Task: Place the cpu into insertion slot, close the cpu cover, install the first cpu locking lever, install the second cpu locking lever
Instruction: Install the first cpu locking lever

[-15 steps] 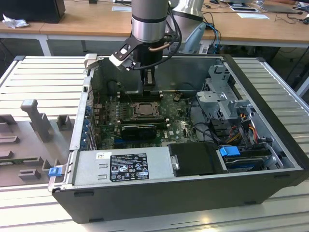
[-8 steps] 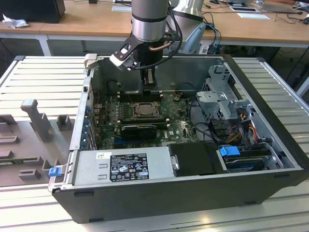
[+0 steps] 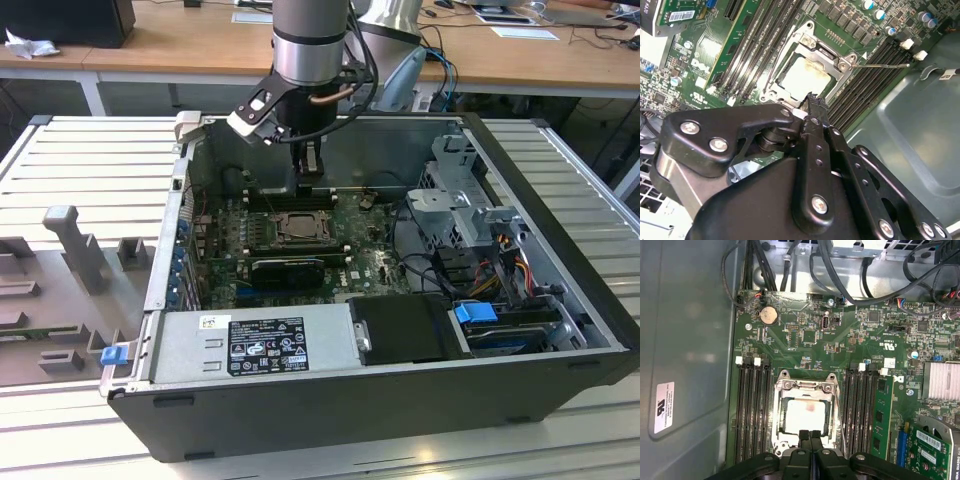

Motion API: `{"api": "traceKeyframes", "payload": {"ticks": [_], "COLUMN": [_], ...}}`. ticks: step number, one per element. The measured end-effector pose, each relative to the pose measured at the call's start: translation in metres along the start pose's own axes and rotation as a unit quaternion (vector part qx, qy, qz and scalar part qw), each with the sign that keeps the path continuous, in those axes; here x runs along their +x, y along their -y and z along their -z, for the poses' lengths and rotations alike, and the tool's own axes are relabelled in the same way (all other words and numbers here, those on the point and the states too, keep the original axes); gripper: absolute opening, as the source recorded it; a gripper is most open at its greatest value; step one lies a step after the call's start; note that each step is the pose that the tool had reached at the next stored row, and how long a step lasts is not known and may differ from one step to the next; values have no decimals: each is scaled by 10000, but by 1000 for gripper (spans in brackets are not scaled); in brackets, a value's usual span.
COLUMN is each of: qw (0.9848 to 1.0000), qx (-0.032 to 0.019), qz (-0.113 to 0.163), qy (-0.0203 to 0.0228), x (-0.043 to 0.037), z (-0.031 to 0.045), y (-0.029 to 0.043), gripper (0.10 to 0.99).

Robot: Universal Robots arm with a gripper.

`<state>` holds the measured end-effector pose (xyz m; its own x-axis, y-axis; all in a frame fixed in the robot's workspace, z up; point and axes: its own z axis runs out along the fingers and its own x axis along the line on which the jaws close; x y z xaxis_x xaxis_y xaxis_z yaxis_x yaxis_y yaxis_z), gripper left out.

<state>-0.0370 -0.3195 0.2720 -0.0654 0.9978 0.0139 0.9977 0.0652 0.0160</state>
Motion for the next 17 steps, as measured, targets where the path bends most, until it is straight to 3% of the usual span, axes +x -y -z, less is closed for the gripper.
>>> {"api": "traceKeyframes", "payload": {"ticks": [7, 11, 13, 17], "qw": [10000, 10000, 9999, 9988], "qx": [1, 1, 1, 8], "qz": [24, 87, 138, 498], "qy": [-3, -4, -6, -10], "x": [0, 2, 3, 2], "z": [19, 120, 136, 135], "y": [0, 2, 8, 11], "gripper": [106, 106, 106, 106]}}
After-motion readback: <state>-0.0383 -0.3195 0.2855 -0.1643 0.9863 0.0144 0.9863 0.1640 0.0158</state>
